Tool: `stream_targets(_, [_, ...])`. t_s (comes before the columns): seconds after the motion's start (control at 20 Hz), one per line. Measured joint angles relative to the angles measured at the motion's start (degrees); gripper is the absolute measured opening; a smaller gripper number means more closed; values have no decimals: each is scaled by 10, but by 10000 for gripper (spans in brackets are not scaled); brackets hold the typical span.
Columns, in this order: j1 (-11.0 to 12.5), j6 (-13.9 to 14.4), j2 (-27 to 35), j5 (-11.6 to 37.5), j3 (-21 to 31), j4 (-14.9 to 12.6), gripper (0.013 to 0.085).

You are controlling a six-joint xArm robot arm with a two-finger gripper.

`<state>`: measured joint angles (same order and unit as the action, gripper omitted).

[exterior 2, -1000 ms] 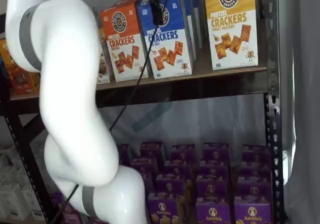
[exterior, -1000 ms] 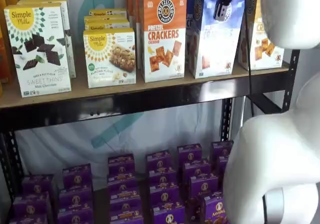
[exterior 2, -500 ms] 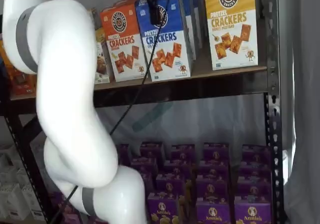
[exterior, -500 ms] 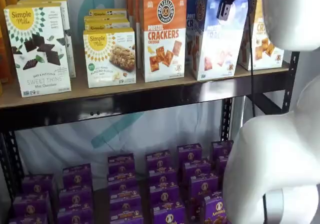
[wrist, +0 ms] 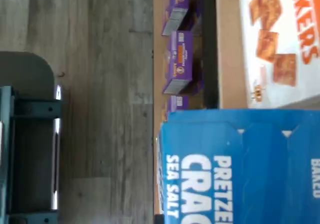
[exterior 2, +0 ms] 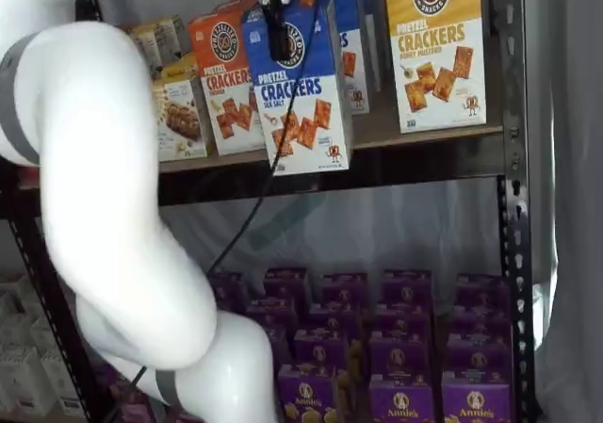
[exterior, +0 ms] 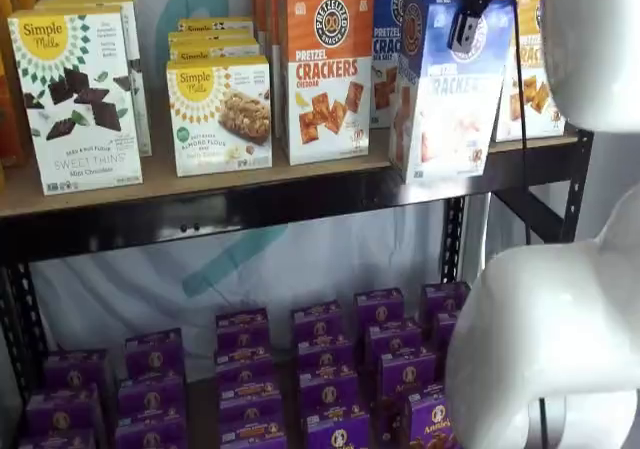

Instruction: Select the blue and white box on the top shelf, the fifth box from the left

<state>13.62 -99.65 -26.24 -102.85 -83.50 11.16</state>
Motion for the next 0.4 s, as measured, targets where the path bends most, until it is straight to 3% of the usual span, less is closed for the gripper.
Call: stream_targets(0.4, [6,-12,-52,-4,59,-14,570])
